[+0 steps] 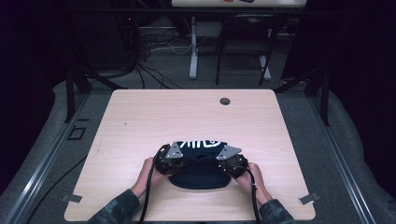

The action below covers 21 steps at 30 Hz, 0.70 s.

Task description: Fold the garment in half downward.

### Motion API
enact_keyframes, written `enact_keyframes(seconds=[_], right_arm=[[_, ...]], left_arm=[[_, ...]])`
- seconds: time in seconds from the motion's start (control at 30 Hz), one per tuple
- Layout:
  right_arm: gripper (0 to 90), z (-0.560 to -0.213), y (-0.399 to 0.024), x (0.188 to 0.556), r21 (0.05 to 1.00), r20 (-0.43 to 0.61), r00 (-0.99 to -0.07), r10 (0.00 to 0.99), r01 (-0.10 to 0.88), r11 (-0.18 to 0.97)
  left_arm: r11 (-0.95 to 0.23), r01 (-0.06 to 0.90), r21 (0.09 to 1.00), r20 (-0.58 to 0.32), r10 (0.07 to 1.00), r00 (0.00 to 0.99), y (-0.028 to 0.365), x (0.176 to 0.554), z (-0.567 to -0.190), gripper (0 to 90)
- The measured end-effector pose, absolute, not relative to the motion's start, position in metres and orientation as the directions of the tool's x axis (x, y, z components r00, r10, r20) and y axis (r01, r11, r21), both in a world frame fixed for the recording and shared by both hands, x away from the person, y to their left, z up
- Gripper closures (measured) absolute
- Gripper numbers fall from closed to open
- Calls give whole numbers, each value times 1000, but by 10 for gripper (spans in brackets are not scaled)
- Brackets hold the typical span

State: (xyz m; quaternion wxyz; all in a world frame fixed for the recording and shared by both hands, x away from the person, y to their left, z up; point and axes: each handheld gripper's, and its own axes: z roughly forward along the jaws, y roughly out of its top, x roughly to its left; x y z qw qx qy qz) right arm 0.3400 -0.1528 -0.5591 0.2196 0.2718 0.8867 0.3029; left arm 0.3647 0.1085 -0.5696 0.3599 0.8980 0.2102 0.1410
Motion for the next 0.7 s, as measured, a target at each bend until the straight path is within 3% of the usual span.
enact_keyframes(seconds=[0.13, 0.37, 0.57, 0.7], right_arm=[[759, -559, -153, 340, 658, -225, -754, 617, 350, 667], [700, -559, -153, 338, 649, -227, -758, 611, 350, 675], [653, -559, -154, 338, 650, -220, -761, 610, 352, 674], [573, -554, -154, 337, 645, -202, -770, 606, 361, 674]], left_arm=[[-655, 280, 702, 102, 482, 870, 108, 364, -568, 649], [-654, 299, 695, 56, 463, 884, 112, 361, -561, 417], [-589, 311, 746, 0, 467, 884, 127, 355, -540, 375], [-548, 301, 780, -15, 465, 885, 134, 351, -527, 372]])
